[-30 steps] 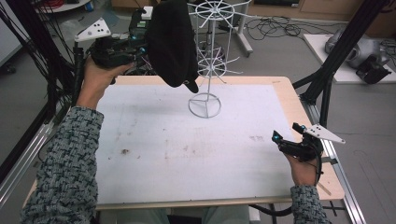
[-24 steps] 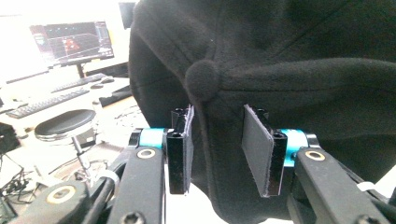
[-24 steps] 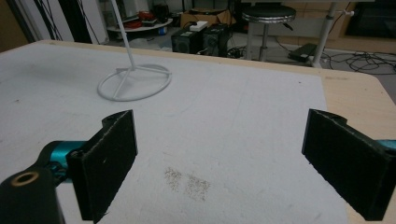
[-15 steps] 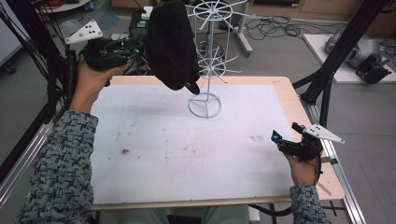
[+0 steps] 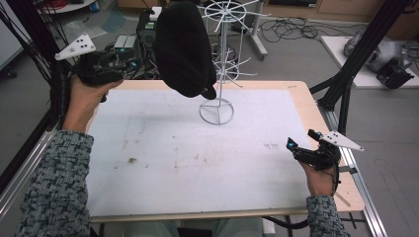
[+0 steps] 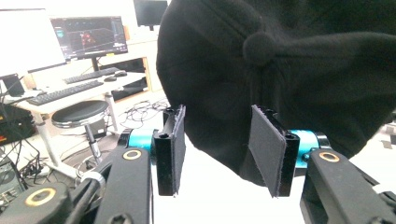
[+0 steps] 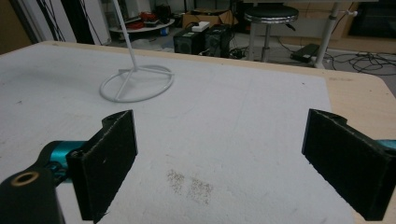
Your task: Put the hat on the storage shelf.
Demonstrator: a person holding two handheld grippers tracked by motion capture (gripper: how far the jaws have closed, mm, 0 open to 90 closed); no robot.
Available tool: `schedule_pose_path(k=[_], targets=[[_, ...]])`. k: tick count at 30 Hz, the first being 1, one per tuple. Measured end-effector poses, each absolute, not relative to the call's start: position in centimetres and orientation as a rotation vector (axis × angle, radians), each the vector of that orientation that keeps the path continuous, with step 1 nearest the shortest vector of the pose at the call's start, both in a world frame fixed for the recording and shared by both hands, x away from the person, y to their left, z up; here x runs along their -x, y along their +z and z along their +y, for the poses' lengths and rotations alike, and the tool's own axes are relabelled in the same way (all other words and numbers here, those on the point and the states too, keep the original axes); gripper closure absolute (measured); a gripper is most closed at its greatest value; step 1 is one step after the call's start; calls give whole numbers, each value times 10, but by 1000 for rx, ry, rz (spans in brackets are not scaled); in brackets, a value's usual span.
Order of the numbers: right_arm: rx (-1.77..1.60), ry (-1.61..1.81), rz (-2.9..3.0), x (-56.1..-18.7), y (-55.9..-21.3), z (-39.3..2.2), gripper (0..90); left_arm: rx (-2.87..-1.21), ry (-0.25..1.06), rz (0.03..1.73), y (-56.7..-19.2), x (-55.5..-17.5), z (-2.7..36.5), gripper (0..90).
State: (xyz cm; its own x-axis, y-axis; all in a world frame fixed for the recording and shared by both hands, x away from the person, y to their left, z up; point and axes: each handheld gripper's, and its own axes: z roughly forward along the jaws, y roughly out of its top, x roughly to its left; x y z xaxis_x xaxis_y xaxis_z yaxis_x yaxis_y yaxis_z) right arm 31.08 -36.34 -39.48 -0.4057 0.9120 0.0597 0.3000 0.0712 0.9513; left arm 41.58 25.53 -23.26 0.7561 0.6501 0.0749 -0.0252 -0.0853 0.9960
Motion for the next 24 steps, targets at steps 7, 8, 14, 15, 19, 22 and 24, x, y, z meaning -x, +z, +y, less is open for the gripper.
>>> schedule_pose_path(k=[7, 8, 14, 15, 19, 22, 24], targets=[[-1197, 1350, 1776, -312, -395, -360, 94, -1564, 640, 554, -246, -394, 274, 522], [-1199, 1354, 1775, -313, -395, -358, 94, -1565, 648, 557, -247, -391, 276, 499], [-1185, 1354, 1792, -315, -394, -353, 94, -1578, 693, 608, -264, -375, 283, 404], [-1185, 1354, 1792, -315, -394, -353, 94, -1577, 697, 614, -265, -373, 283, 404], [-1180, 1354, 1796, -316, -394, -350, 94, -1566, 700, 628, -273, -363, 284, 333], [-1177, 1355, 1795, -316, -393, -349, 94, -1572, 712, 635, -278, -355, 283, 283], [-1180, 1352, 1800, -316, -393, -348, 94, -1570, 719, 641, -281, -350, 282, 247]])
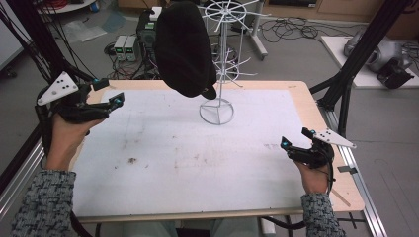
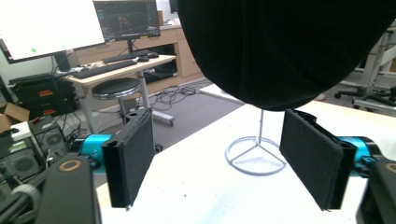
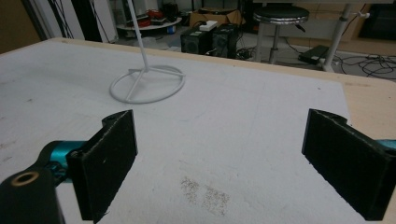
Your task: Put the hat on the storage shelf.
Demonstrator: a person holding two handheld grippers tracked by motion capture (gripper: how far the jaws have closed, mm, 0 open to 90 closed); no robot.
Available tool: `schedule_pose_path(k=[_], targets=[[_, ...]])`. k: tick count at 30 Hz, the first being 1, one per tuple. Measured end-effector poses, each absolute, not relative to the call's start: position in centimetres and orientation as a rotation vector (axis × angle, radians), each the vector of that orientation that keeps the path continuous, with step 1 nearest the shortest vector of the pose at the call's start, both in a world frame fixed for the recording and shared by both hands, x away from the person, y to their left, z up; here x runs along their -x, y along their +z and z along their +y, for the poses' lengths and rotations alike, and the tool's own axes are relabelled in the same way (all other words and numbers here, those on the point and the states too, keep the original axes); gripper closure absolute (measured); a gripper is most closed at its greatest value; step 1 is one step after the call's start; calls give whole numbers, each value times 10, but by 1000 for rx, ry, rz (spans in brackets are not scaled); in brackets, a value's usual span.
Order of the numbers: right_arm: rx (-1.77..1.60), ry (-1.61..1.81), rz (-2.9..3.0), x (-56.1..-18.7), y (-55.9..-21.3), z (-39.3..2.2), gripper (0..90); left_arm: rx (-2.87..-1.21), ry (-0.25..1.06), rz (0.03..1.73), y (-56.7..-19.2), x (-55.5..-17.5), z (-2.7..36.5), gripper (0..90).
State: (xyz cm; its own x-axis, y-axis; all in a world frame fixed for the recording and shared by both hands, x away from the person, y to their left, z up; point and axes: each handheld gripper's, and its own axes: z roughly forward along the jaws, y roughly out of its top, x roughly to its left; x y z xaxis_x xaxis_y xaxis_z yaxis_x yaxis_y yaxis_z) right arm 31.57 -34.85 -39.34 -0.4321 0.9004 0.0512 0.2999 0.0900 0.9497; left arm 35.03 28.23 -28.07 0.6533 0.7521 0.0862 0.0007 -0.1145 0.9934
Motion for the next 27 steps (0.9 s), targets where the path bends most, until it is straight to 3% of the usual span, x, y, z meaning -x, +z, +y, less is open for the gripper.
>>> schedule_pose_path(k=[27], targets=[[-1172, 1340, 1809, -319, -396, -346, 94, -1549, 768, 759, -353, -312, 301, 224]])
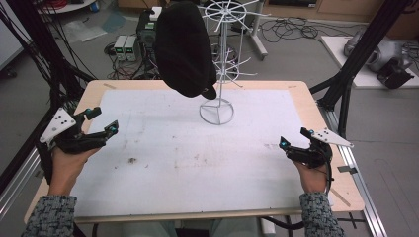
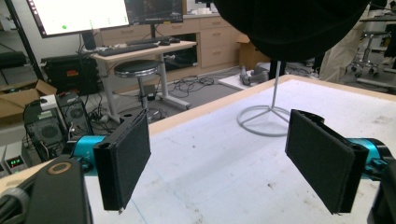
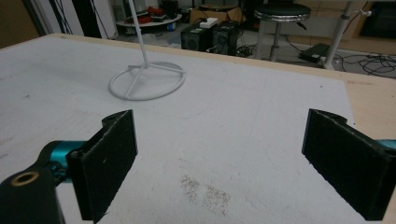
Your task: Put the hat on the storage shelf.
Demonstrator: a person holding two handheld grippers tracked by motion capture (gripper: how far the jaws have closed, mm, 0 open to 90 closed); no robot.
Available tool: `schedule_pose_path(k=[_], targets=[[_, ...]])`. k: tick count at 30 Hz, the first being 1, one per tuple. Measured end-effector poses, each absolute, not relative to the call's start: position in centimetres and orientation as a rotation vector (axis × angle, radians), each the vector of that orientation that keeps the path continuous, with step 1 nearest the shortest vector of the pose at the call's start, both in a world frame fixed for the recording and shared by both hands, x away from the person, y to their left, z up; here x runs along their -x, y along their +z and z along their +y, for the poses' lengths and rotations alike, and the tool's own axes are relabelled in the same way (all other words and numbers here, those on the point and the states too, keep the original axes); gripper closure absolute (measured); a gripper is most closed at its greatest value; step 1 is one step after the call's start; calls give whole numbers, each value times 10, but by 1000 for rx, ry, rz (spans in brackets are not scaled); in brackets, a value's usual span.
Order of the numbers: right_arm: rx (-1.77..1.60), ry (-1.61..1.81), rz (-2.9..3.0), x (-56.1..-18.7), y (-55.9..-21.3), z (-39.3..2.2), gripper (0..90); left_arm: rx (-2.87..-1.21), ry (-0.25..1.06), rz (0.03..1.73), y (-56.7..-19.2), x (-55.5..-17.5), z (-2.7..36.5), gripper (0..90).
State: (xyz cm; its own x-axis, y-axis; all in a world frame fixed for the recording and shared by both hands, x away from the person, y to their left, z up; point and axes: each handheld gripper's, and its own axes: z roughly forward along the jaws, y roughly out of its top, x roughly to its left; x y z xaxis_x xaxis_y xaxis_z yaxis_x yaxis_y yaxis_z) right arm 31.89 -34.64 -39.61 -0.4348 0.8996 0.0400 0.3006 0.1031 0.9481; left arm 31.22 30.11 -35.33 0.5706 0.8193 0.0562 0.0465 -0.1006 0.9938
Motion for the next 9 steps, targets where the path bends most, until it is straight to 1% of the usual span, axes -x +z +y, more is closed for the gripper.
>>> schedule_pose_path(k=[9], targets=[[-1172, 1342, 1810, -319, -396, -347, 94, -1556, 774, 754, -354, -312, 298, 224]])
